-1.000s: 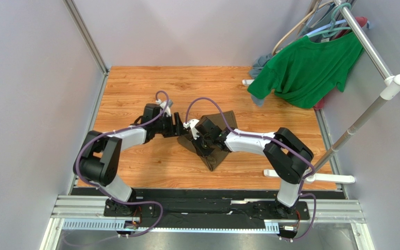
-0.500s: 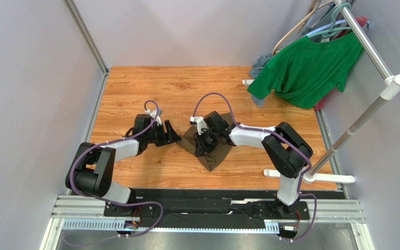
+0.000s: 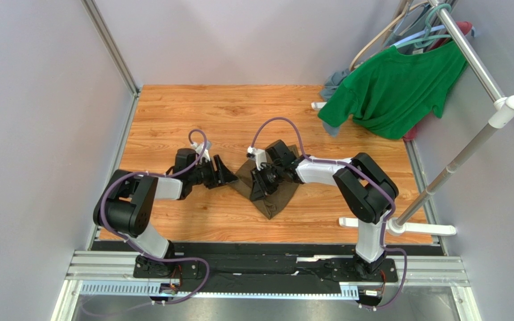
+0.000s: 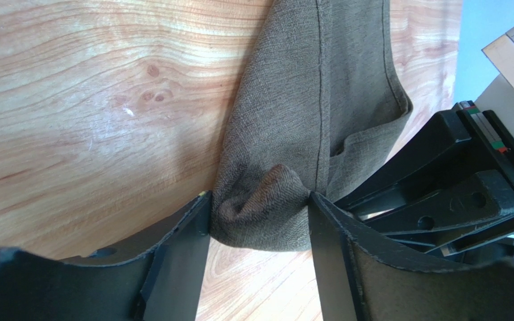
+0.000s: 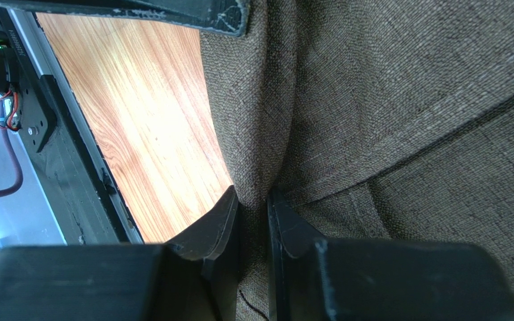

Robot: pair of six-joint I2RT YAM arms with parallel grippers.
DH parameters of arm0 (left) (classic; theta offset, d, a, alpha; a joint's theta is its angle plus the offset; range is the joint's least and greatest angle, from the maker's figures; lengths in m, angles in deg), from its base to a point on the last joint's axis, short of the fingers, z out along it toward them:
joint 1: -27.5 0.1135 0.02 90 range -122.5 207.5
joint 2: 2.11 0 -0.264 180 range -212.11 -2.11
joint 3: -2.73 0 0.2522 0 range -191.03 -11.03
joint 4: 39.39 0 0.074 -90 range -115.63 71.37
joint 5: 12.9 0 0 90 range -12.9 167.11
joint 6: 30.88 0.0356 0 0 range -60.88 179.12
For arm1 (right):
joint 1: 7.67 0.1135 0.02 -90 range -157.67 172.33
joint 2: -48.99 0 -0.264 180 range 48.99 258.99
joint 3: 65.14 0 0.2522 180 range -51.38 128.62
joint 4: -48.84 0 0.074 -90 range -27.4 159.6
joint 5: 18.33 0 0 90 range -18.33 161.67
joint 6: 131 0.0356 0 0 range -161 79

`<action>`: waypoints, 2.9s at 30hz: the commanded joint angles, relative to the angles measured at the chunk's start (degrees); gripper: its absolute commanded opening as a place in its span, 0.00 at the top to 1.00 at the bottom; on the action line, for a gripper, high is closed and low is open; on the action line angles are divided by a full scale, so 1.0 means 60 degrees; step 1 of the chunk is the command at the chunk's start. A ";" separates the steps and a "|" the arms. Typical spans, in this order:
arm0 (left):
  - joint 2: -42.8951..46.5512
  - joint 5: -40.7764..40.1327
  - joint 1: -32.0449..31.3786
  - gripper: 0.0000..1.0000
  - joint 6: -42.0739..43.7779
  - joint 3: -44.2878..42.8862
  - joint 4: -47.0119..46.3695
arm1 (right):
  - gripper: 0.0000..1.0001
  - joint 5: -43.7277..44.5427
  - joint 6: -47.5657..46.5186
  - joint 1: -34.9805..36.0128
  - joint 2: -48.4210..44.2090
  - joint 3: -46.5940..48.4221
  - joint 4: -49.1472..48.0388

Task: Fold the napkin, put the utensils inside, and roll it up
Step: Roll the napkin with the utensil

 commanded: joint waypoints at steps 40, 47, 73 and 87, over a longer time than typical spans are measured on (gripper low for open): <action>-0.0742 -0.0268 -0.0047 1.00 0.1257 -0.2100 0.4183 | 0.46 0.8513 -0.1610 0.3831 -0.1316 0.1104 0.1629; -0.0800 -0.0268 -0.0047 1.00 0.1256 -0.2115 0.4184 | 0.47 0.8514 -0.1774 0.3993 -0.0935 0.0971 0.1321; 0.0090 -0.0032 -0.0047 0.33 0.0934 -0.2012 0.3772 | 0.86 0.6264 -0.0706 0.2910 -0.0084 0.0152 0.1365; 0.2084 -0.1309 -0.0017 0.23 0.1329 -0.0519 0.1653 | 1.00 0.0902 0.0056 0.0859 -0.0217 0.0004 0.1086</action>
